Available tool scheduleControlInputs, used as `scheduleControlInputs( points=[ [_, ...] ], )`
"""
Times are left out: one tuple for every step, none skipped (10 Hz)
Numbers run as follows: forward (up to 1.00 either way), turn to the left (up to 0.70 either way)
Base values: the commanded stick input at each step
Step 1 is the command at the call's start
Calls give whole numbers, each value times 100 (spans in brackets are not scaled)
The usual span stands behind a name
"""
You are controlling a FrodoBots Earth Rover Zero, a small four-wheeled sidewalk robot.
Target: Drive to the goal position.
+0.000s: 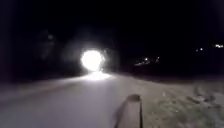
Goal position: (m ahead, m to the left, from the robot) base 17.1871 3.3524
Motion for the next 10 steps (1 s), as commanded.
scheduleControlInputs(
  points=[
    [42,75],
    [0,100],
    [0,100],
    [0,100],
    [0,83],
    [0,0],
    [24,0],
    [100,0],
    [100,0],
    [100,0]
  ],
)
